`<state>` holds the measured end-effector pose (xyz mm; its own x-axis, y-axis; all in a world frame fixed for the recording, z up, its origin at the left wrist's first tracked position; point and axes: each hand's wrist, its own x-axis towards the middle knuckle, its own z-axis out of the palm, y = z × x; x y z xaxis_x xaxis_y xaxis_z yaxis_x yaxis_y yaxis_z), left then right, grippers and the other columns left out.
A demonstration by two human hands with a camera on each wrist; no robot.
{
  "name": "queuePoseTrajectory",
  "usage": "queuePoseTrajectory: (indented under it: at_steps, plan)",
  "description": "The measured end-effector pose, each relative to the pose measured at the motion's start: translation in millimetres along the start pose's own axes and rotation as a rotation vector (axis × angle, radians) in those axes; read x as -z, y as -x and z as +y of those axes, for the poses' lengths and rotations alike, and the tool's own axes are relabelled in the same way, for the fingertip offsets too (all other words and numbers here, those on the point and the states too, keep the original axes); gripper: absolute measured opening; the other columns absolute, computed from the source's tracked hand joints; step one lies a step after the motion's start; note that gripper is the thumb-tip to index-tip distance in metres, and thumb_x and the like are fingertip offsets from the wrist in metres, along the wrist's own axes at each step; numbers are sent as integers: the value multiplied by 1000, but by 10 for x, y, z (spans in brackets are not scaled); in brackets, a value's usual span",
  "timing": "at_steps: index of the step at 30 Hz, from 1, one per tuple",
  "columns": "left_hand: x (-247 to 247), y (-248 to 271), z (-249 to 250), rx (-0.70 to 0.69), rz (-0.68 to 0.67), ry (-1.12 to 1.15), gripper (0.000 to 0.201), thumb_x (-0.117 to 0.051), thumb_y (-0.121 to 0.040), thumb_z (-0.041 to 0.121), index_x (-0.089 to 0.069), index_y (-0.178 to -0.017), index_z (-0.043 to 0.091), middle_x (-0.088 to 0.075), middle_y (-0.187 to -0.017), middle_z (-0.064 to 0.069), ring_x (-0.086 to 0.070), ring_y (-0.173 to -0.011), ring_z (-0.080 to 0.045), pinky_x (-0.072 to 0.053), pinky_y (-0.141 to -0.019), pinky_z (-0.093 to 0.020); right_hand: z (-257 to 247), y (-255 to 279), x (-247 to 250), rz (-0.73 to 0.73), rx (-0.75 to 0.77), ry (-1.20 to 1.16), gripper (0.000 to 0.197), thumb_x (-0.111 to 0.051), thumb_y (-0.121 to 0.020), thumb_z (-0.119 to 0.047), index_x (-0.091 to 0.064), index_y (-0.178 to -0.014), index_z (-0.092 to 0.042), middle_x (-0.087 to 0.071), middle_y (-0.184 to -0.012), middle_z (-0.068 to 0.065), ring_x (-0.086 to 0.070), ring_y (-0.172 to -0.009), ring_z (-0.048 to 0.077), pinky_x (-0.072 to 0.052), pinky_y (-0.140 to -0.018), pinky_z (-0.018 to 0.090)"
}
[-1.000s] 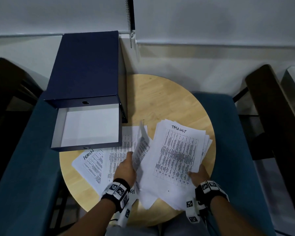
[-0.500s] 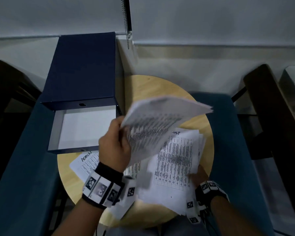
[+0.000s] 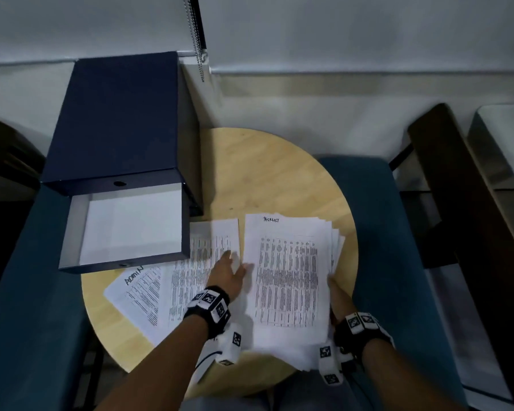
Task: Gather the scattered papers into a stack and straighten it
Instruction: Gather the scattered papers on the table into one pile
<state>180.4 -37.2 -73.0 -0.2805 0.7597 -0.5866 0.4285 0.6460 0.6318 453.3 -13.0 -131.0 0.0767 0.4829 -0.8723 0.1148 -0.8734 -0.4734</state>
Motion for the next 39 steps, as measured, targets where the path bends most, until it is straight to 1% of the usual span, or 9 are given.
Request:
queuePoseTrajectory:
  at_steps: [4, 8, 15, 18, 21, 26, 30, 35, 39]
  plan:
    - [73, -17, -473, 109, 107, -54, 35, -57, -95, 25, -57, -126, 8, -63, -127, -13, -63, -110, -29, -51, -94, -35, 109, -89, 28, 26, 106, 232, 78, -69, -76, -58, -52, -136, -11, -59, -134, 8, -56, -121, 27, -41, -108, 43]
    - [376, 28, -849, 194, 219, -157, 26, -57, -92, 16, -63, -116, 8, -63, -118, -21, -63, -102, -37, -50, -83, -34, 120, -41, 22, 54, 172, 374, 42, -68, -88, -19, -57, -127, -10, -66, -122, 12, -60, -102, 24, -47, -93, 33]
    - [800, -61, -1216, 367, 282, -244, 31, -55, -85, 26, -57, -113, 13, -60, -115, -23, -60, -100, -42, -54, -86, -47, 141, -57, -26, 121, 192, 424, 42, -66, -89, -18, -56, -129, -11, -66, -120, 10, -58, -97, 23, -46, -89, 32]
    - [843, -93, -1193, 349, 234, -209, 46, -56, -89, 20, -49, -132, 3, -61, -122, -25, -61, -107, -41, -52, -88, -42, 132, -63, -51, 138, 177, 443, 41, -66, -89, -20, -56, -128, -12, -66, -121, 9, -60, -100, 25, -46, -87, 31]
    - [805, -59, -1066, 258, 254, -259, 31, -49, -94, 14, -54, -120, -2, -62, -116, -26, -62, -101, -41, -53, -87, -44, 129, -74, -63, 159, 186, 472, 44, -66, -89, -23, -55, -129, -13, -64, -124, 8, -60, -111, 30, -45, -88, 31]
    - [569, 209, -671, -30, 232, -355, 22, -45, -92, 6, -48, -112, 13, -61, -101, -13, -62, -84, -33, -55, -74, -44, 56, 31, -117, 189, 149, 476, 48, -64, -91, -17, -48, -135, -8, -59, -132, 11, -57, -119, 33, -44, -96, 34]
    - [475, 432, -378, -234, 302, -374, 32, -49, -87, -1, -56, -115, 12, -67, -98, -13, -65, -83, -34, -53, -67, -40, 17, 127, -139, 195, 160, 463, 49, -62, -92, -14, -45, -137, -5, -56, -134, 13, -54, -122, 33, -42, -98, 32]
    - [588, 713, 60, -442, 385, -350, 37, -56, -83, -3, -60, -116, 11, -69, -89, -13, -67, -72, -36, -52, -57, -35, 97, 27, -134, 178, 219, 417, 42, -64, -91, -17, -53, -130, -6, -64, -122, 13, -59, -95, 24, -46, -83, 28]
    - [872, 907, 441, -574, 564, -259, 28, -63, -84, -1, -62, -106, 16, -68, -72, -9, -63, -57, -31, -36, -54, -22, 154, -72, -97, 152, 225, 425, 49, -67, -88, -21, -50, -131, -5, -62, -125, 13, -61, -104, 28, -49, -92, 35]
